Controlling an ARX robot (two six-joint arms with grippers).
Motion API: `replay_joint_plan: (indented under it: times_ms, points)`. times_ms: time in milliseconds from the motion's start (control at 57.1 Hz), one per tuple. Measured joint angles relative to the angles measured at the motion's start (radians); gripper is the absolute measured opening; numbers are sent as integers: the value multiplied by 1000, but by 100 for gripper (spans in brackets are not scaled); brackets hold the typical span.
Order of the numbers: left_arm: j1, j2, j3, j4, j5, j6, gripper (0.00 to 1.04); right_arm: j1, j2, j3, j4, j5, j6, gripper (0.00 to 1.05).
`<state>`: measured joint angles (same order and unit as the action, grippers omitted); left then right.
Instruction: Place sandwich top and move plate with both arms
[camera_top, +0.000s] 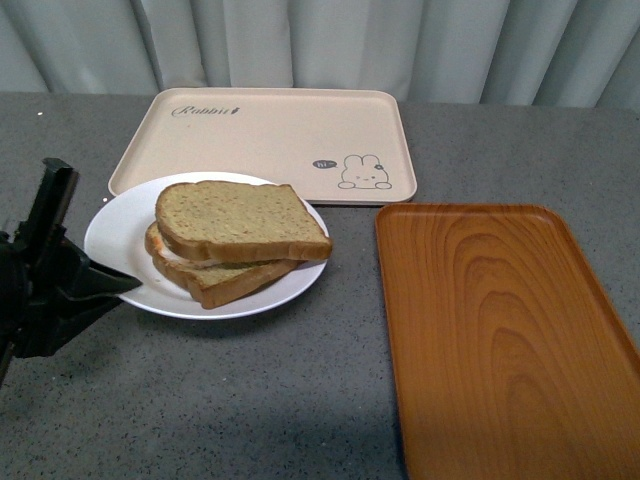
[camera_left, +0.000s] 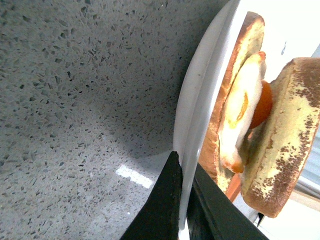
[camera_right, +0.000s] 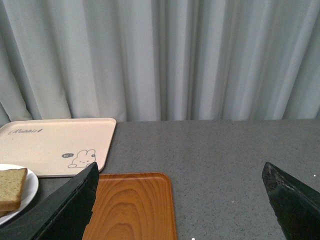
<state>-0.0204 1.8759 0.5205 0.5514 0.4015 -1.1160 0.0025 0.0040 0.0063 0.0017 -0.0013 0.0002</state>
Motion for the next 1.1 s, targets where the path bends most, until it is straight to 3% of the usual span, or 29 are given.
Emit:
replay_joint_plan:
  times_ms: [210,403,701,859,1104]
  points:
    - [43,-131,-51,20,28,-62,4,0,0,0,0,0,0,96]
    - [47,-143,-29,157,68,-172,4,0,0,0,0,0,0,96]
    - [-46,124,272,181,-49,-278,4,0,0,0,0,0,0,96]
    - [-105,270,499,126,-97,-305,4,0,0,0,0,0,0,96]
    - [-147,411,661,-5,-130,-320,4,0,0,0,0,0,0,96]
